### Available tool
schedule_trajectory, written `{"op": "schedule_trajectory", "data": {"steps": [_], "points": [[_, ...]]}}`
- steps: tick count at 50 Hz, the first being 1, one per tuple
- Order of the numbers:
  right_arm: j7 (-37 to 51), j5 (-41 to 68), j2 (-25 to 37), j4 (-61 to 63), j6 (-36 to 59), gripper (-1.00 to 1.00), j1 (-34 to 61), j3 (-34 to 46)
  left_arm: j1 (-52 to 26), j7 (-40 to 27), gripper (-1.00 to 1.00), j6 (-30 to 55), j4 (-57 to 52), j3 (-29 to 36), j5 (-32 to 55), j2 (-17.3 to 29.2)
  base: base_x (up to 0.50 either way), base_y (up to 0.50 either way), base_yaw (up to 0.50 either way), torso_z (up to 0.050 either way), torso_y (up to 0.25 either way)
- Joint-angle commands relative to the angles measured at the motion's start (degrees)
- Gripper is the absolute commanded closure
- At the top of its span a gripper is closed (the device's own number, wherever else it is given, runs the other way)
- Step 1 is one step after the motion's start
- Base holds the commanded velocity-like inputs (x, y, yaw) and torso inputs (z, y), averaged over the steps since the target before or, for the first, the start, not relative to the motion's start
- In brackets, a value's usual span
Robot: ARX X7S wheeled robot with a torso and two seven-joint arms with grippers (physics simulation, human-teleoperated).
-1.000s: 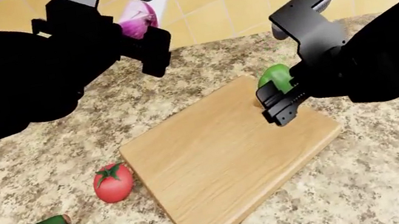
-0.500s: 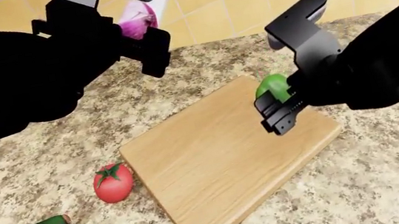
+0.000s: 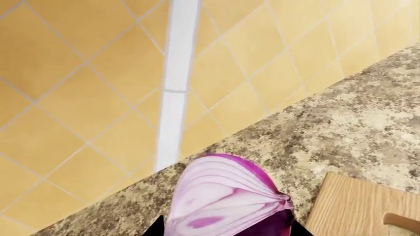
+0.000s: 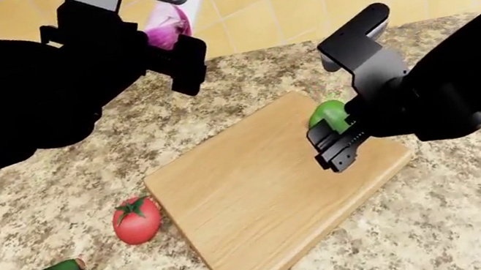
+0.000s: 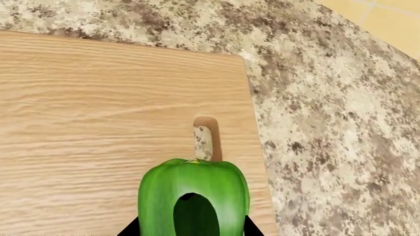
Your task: Place the avocado, onion, tomato and bell pepper on the cutting board.
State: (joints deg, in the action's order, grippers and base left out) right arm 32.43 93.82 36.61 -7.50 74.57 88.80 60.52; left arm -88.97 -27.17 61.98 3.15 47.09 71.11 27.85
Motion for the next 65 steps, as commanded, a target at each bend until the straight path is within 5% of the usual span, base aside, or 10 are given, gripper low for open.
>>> {"op": "schedule_trajectory", "data": {"steps": [1,16,17,36,46,65], "points": [[-0.67,-1.21,0.00,-0.12,0.04,1.00,-0.07,0.45,-0.26,-0.72,1.00,-0.16,0.18,-0.30,0.19,0.03,0.00,0.00,0.00,0.000,0.000],[-0.32,-1.22,-0.20,-0.51,-0.08,1.00,-0.04,1.05,-0.36,-0.47,1.00,-0.52,0.38,-0.09,-0.05,-0.02,0.00,0.00,0.00,0.001,0.001],[-0.33,-1.06,-0.21,-0.54,-0.01,-1.00,-0.02,1.06,-0.46,-0.40,1.00,-0.47,0.44,-0.02,-0.08,-0.06,0.00,0.00,0.00,0.000,0.000],[-0.40,-0.72,0.03,0.01,0.13,-1.00,0.62,1.46,-0.79,-0.18,1.00,-0.71,0.54,0.22,-0.28,-0.05,0.00,0.00,0.00,0.000,0.000],[7.67,13.07,3.39,2.07,3.44,-1.00,7.28,-2.09,-1.16,-0.35,1.00,0.01,1.69,0.19,0.61,-0.89,0.00,0.00,0.00,0.000,0.001],[17.58,24.32,10.87,4.35,4.05,-1.00,15.67,-2.66,-1.42,6.59,1.00,-1.96,10.93,4.18,-1.88,-8.33,0.00,0.00,0.00,0.000,0.001]]}}
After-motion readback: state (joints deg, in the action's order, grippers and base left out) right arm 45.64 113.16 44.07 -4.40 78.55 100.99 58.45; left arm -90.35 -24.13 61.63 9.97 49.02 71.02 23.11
